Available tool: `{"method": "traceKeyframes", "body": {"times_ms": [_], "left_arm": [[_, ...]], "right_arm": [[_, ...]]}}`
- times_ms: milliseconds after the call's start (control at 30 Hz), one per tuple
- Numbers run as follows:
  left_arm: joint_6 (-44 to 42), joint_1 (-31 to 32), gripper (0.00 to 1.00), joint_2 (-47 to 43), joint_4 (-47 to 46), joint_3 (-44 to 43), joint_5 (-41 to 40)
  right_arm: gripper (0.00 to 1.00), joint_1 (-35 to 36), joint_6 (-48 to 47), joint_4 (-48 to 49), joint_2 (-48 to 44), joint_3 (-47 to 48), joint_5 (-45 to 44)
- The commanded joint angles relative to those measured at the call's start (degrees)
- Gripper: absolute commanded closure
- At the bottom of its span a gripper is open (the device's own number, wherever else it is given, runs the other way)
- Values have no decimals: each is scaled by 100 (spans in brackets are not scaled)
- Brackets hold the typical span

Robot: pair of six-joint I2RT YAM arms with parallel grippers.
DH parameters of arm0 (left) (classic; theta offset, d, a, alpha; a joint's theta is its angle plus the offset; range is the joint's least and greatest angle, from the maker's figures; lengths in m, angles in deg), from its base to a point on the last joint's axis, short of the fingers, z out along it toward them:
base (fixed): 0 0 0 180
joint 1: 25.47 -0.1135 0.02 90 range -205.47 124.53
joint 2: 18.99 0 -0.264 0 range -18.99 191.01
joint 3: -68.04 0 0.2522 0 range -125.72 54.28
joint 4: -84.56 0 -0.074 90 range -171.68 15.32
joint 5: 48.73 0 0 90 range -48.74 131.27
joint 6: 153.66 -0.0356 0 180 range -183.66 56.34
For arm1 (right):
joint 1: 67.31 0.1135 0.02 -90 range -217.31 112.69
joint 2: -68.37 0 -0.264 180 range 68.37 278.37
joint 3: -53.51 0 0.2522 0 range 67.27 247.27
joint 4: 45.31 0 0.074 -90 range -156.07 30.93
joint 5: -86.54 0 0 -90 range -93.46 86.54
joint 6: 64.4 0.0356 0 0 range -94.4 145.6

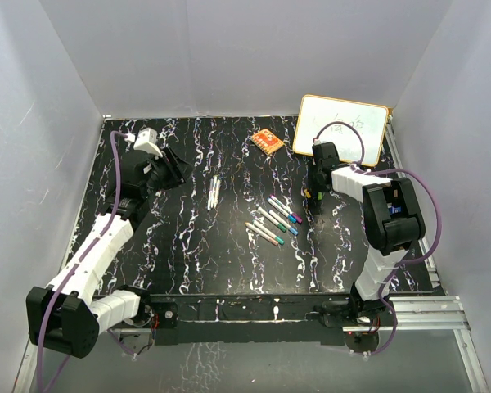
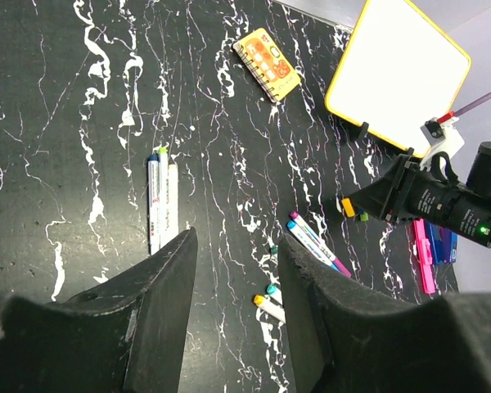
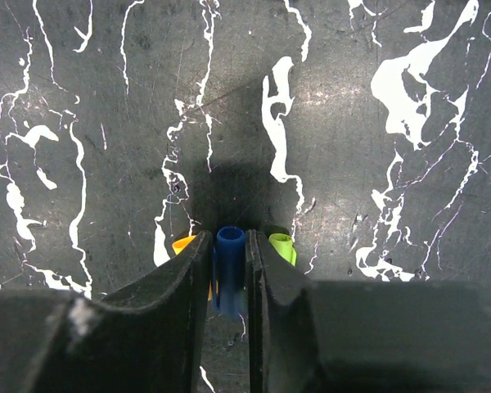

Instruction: Open the pen caps

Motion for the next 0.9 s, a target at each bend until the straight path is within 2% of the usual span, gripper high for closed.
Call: {"method": "traceKeyframes", "body": {"times_ms": [0, 300, 400, 467, 533, 633, 733, 867], "left_arm": [[52, 31, 57, -186, -107, 65, 61], [93, 29, 57, -306, -101, 120, 22], [120, 24, 56, -337, -144, 159, 45], [179, 35, 51, -358, -237, 243, 86], [301, 32, 40, -387, -488, 407, 220], [663, 33, 16, -420, -1275, 860, 636], [1067, 34, 2, -348, -1958, 1174, 1099], [1252, 35, 1, -323, -2372, 1354, 1412]], "right_arm": [[77, -42, -24, 221, -98, 226, 34], [76, -38, -13, 200, -436, 339, 196], [72, -33, -14, 178, -967, 306, 398], [70, 64, -31, 174, -1325, 182, 538], [65, 343, -113, 120, -1671, 47, 600], [58, 1120, -304, -23, -2041, -154, 450], [54, 1967, -324, -118, -2280, -423, 303], [51, 2836, -273, -201, -2462, -870, 49]]}}
